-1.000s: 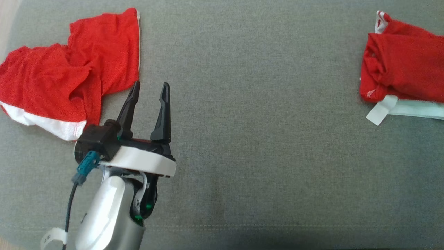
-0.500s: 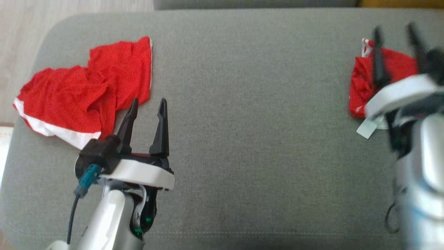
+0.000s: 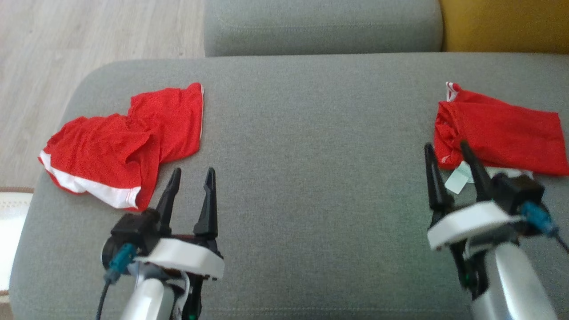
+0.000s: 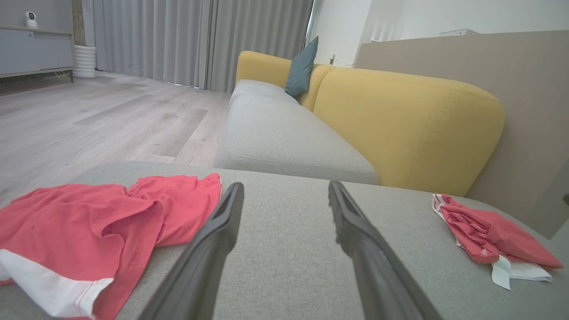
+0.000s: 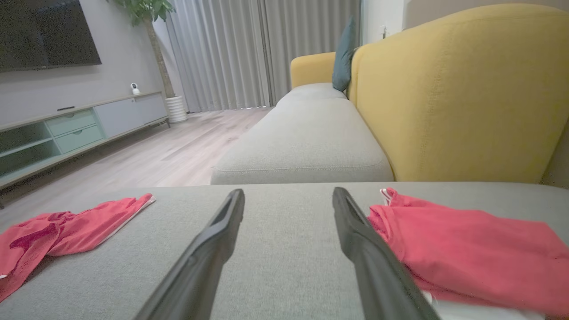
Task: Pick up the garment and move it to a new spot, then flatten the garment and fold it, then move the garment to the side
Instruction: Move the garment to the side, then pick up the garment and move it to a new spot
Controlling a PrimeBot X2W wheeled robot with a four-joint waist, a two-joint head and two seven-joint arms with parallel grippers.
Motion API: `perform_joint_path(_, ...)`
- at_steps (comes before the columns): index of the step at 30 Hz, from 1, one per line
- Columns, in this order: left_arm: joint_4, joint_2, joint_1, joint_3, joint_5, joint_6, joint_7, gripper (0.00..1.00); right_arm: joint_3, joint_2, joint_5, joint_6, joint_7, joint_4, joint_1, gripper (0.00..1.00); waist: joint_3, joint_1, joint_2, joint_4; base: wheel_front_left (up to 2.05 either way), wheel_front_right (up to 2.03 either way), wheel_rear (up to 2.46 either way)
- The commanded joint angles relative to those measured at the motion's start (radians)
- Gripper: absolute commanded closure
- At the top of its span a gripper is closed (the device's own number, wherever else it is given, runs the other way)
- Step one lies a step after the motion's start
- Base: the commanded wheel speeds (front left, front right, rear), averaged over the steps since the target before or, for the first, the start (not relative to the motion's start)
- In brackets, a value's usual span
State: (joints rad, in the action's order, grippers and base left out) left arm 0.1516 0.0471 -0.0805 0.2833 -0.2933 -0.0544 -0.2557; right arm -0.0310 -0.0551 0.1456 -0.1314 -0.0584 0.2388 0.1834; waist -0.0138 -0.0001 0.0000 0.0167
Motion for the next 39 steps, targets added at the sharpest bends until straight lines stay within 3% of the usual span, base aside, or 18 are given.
perform_joint_path(1,-0.031,0.003,-0.026,-0.024,-0.003,-0.003,-0.006,0.0,-0.028,0.005,0.01,0.001,-0.017,-0.039,0.014,0.0,0.011,0.0001,0.0,0.0,0.0,0.0,0.0)
perform_joint_path(14,-0.073,0.003,0.057,-0.005,0.001,-0.001,-0.006,0.0,-0.046,0.005,0.082,0.001,-0.137,-0.026,-0.129,0.0,0.033,0.0001,0.0,-0.014,0.0,0.0,0.0)
perform_joint_path(31,-0.075,0.003,0.06,-0.009,0.009,0.001,-0.006,0.0,-0.052,0.005,0.089,0.001,-0.156,-0.019,-0.13,0.0,0.034,0.0001,0.0,-0.01,0.0,0.0,0.0)
perform_joint_path(39,-0.066,0.003,0.051,-0.015,0.008,-0.005,-0.006,0.0,-0.064,0.005,0.092,0.001,-0.15,-0.016,-0.134,0.0,0.038,0.0001,0.0,0.041,0.0,0.0,0.0)
